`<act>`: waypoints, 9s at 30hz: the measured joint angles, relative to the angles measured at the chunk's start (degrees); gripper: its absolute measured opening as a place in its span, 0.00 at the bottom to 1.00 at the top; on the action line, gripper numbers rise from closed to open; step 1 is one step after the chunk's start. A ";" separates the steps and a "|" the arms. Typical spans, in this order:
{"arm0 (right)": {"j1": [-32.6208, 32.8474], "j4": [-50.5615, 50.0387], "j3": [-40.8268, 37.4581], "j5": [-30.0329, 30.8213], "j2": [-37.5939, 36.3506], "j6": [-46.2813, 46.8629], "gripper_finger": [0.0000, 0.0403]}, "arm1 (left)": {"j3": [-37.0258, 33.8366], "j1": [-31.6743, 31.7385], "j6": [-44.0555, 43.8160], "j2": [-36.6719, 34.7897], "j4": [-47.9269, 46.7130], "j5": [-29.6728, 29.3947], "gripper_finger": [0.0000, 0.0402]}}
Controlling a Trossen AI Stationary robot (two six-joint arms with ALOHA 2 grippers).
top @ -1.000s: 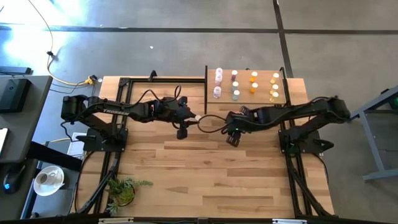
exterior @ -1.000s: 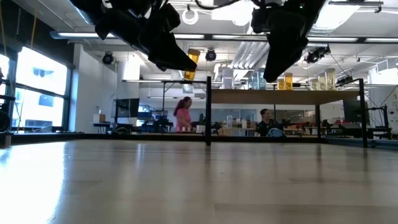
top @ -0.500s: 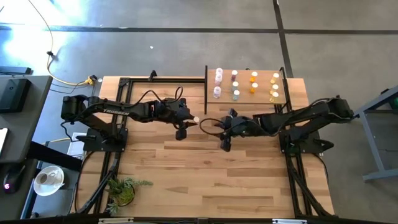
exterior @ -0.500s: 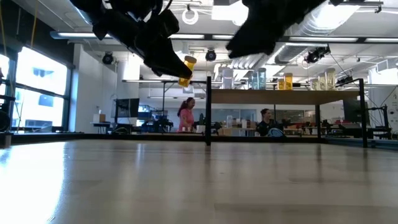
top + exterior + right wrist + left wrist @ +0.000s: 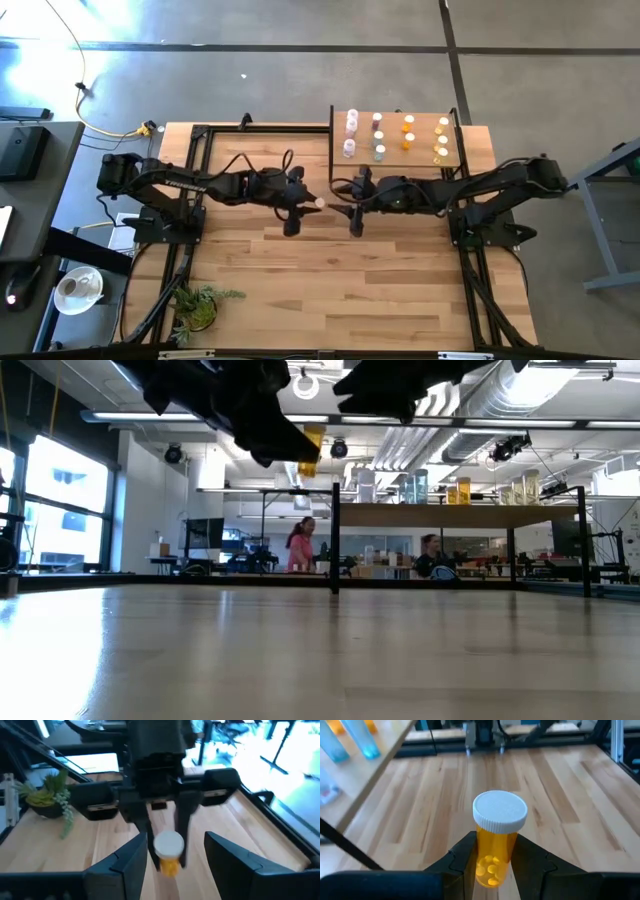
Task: Pick and place medicine bottles onto shelf by color
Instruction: Put the orange pill bottle on the shelf aligned with the other orange pill bottles, then return to Home Position
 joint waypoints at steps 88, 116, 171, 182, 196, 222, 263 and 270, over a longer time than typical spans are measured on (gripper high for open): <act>-2.67 -5.71 0.04 14.48 -9.58 -9.39 0.26 | -0.02 -1.80 4.07 0.07 3.49 -9.84 0.47; -7.96 -18.35 -18.47 34.16 -33.49 7.73 0.26 | -0.02 -1.82 4.03 0.07 3.28 -9.79 0.47; -13.07 -31.42 -18.49 41.67 -28.30 30.64 0.29 | -0.02 -1.82 4.05 0.05 2.36 -9.77 0.47; -13.07 -31.16 -18.49 41.42 -28.30 30.50 0.29 | -0.02 -1.82 4.03 0.05 2.36 -9.77 0.47; -13.05 -31.32 -18.51 40.76 -28.34 30.48 0.43 | -0.02 -1.82 4.03 0.05 2.36 -9.77 0.47; -12.98 -18.77 -18.49 15.64 -41.33 16.18 0.44 | -0.21 -1.85 3.89 -10.30 -4.56 -9.26 0.47; 8.52 11.16 -48.70 16.38 -54.93 -2.46 0.44 | -45.62 -2.35 -9.00 -41.60 29.66 -9.93 0.47; 8.70 -0.06 -48.70 16.71 -66.33 -2.07 0.44 | -45.53 -1.80 -7.51 -47.34 24.93 -9.93 0.47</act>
